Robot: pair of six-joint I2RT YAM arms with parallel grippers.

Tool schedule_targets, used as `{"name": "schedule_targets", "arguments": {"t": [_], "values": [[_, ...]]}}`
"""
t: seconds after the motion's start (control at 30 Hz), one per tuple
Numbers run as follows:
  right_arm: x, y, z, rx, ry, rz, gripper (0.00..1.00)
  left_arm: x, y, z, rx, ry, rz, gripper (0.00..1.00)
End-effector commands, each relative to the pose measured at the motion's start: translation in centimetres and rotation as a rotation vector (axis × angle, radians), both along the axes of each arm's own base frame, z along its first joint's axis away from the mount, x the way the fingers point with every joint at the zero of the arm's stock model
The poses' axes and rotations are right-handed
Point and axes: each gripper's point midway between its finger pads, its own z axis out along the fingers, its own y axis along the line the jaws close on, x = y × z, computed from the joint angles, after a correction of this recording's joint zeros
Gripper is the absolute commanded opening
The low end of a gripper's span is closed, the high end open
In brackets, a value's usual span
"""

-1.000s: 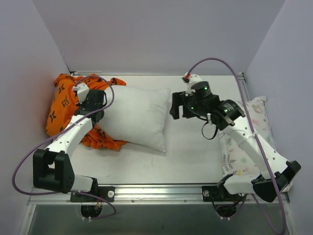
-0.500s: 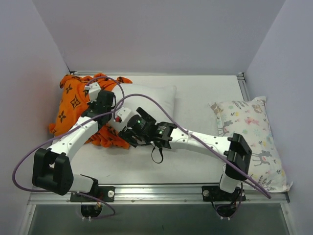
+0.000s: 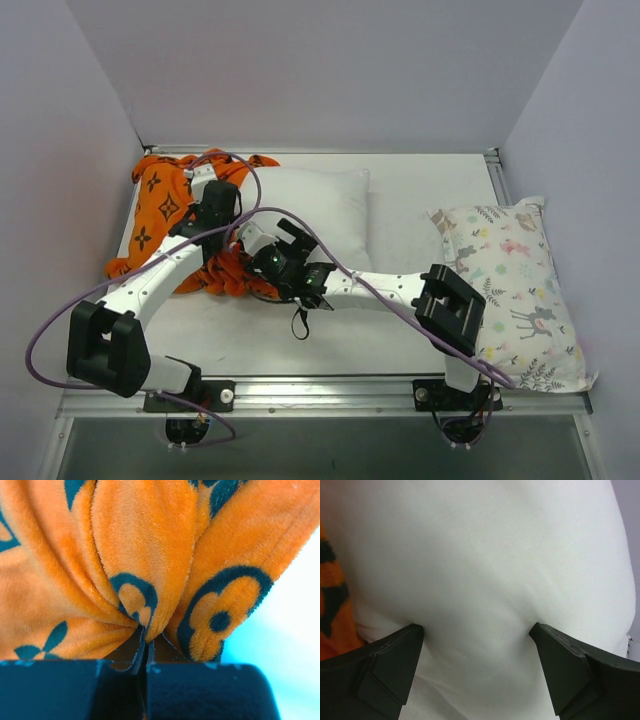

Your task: Remove the pillowcase from the pillow

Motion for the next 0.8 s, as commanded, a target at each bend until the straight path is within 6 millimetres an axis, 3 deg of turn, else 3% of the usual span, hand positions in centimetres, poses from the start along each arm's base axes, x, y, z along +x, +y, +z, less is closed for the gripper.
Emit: {"name": "schedule_targets", "arguments": {"t": [0.0, 0.13, 0.2, 0.23, 0.27, 0.3, 0.37, 0.4, 0.47, 0.5, 0.53, 0.6, 0.63, 0.7, 0.73, 0.77], "values": [[3.3, -2.7, -0.5, -0.008, -0.128, -0.146, 1.0, -0.1, -2.9, 0.2, -0.061, 0.034, -0.136, 0.0], [3.9, -2.1, -3.1, -0.007, -0.076, -0.117, 0.99, -0.1, -3.6, 0.3, -0.075, 0.048, -0.183, 0.0], [4.1, -1.8, -4.0, -0.012, -0.03, -0.104, 0.8, -0.1, -4.0, 0.7, -0.094, 0.045, -0.206, 0.0], [4.2, -1.9, -4.4, 0.015, -0.004, -0.114, 0.62, -0.1, -4.2, 0.8, -0.105, 0.044, -0.216, 0.0], [4.2, -2.0, -4.5, 0.027, 0.012, -0.116, 0.17, 0.0, -4.3, 1.1, -0.117, 0.04, -0.226, 0.0], [4.1, -2.3, -4.5, 0.038, 0.028, -0.123, 0.01, 0.1, -4.5, 1.3, -0.123, 0.038, -0.236, 0.0], [4.1, -2.7, -4.4, 0.093, 0.065, -0.148, 0.0, 0.2, -5.2, 1.9, -0.143, 0.031, -0.274, 0.0], [3.9, -3.2, -3.9, 0.099, 0.087, -0.157, 0.0, 0.4, -5.5, 2.6, -0.151, 0.015, -0.288, 0.05], [4.2, -4.0, -3.5, 0.181, 0.15, -0.209, 0.0, 0.2, -6.0, 4.2, -0.168, -0.016, -0.321, 0.21], [4.0, -4.3, -2.5, 0.211, 0.202, -0.221, 0.0, 0.2, -6.5, 5.4, -0.185, -0.039, -0.344, 0.42], [3.5, -4.3, -2.8, 0.248, 0.289, -0.21, 0.0, -0.1, -6.8, 7.0, -0.196, -0.074, -0.363, 0.53], [3.6, -5.5, -1.4, 0.362, 0.372, -0.256, 0.0, -1.1, -7.5, 8.8, -0.185, -0.108, -0.38, 0.69], [3.6, -5.7, -0.8, 0.402, 0.398, -0.257, 0.0, -1.8, -7.5, 11.0, -0.182, -0.157, -0.379, 0.76], [3.5, -6.1, 1.0, 0.492, 0.443, -0.254, 0.0, -3.3, -7.8, 11.9, -0.153, -0.166, -0.373, 0.79], [3.5, -6.1, 1.9, 0.517, 0.448, -0.249, 0.0, -4.0, -6.7, 12.9, -0.134, -0.197, -0.313, 0.8], [3.5, -6.3, 2.4, 0.53, 0.453, -0.251, 0.0, -4.8, -6.3, 12.5, -0.116, -0.185, -0.29, 0.82]]}}
